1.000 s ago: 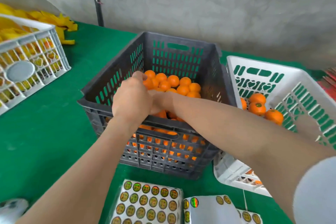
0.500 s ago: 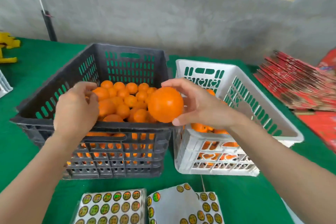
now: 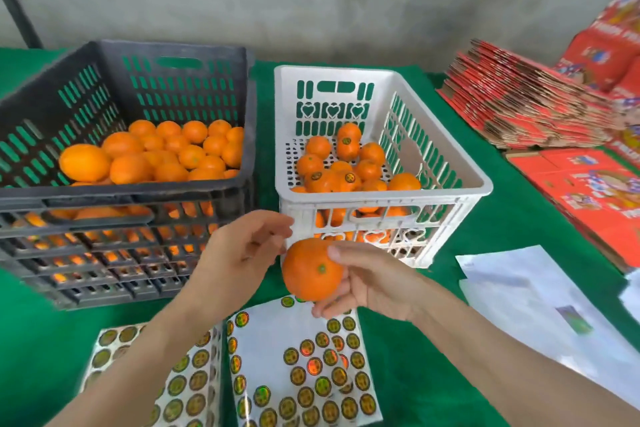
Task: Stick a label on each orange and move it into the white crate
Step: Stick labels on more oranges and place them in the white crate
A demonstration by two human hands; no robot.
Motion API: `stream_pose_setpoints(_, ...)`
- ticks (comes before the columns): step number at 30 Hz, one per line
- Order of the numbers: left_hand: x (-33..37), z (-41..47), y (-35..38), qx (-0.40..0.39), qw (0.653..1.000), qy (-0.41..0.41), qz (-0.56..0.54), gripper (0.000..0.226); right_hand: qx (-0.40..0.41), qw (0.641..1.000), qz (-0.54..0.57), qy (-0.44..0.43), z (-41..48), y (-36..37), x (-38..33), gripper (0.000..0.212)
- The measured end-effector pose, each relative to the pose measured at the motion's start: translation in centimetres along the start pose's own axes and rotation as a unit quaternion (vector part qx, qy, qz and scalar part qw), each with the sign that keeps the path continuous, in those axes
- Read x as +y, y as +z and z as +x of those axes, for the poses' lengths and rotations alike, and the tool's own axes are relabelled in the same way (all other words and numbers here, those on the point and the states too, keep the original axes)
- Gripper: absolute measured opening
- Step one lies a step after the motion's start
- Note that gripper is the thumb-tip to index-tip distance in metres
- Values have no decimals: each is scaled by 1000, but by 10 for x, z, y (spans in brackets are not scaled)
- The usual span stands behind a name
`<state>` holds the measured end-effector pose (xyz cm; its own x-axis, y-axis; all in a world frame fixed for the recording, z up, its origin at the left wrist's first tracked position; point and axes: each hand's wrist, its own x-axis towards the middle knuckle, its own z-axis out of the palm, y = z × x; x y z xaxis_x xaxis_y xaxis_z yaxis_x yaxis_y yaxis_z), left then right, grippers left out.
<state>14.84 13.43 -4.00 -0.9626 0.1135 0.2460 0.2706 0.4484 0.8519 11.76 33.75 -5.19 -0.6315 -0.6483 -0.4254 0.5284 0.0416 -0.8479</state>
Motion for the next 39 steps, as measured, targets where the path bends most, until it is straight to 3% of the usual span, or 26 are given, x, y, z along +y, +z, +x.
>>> stream_pose_setpoints(2, -7, -4, 11, -52, 996, -53, -46, 20, 22, 999, -5, 43, 1, -3, 12, 72)
stream_pose_setpoints(5, -16, -11, 22, -103, 985, -113, -84, 27, 27, 997, -21, 72, 3, -10, 25, 80)
stream_pose_setpoints(8, -22, -14, 35, -164, 971, -160, -70, 53, 10, 995, -47, 82, 10, -14, 31, 84)
stream_pose_setpoints(10, -26, -14, 44, -131, 974, -179, -39, 63, 19, 995, -66, 78, 20, -17, 30, 80)
stream_pose_setpoints(12, -33, -14, 47, -49, 974, -218, -45, 62, 87, 986, -127, 66, 31, -24, 30, 73)
stream_pose_setpoints(15, -49, -18, 42, 31, 942, -314, -114, 60, 190, 935, -288, 80, 46, -39, 41, 48)
stream_pose_setpoints(17, -61, -24, 38, 58, 912, -361, -183, 66, 182, 882, -423, 102, 53, -42, 56, 38)
stream_pose_setpoints(20, -73, -36, 35, 82, 872, -411, -252, 72, 180, 814, -542, 105, 66, -35, 74, 52)
stream_pose_setpoints(23, -83, -49, 35, 82, 853, -442, -265, 82, 182, 775, -596, 106, 81, -26, 85, 54)
stream_pose_setpoints(26, -85, -59, 39, 70, 839, -457, -287, 87, 186, 797, -568, 84, 88, -20, 89, 48)
stream_pose_setpoints(28, -87, -65, 40, 56, 843, -447, -295, 87, 196, 824, -531, 16, 86, -18, 88, 47)
stream_pose_setpoints(33, -82, -57, 28, -10, 898, -373, -234, 63, 206, 924, -317, -62, 67, -24, 75, 26)
stream_pose_setpoints(36, -79, -43, 20, -53, 913, -314, -257, 101, 209, 955, -194, -77, 53, -30, 66, 23)
stream_pose_setpoints(39, -78, -37, 13, -55, 903, -300, -303, 108, 200, 974, -40, -93, 42, -39, 60, 16)
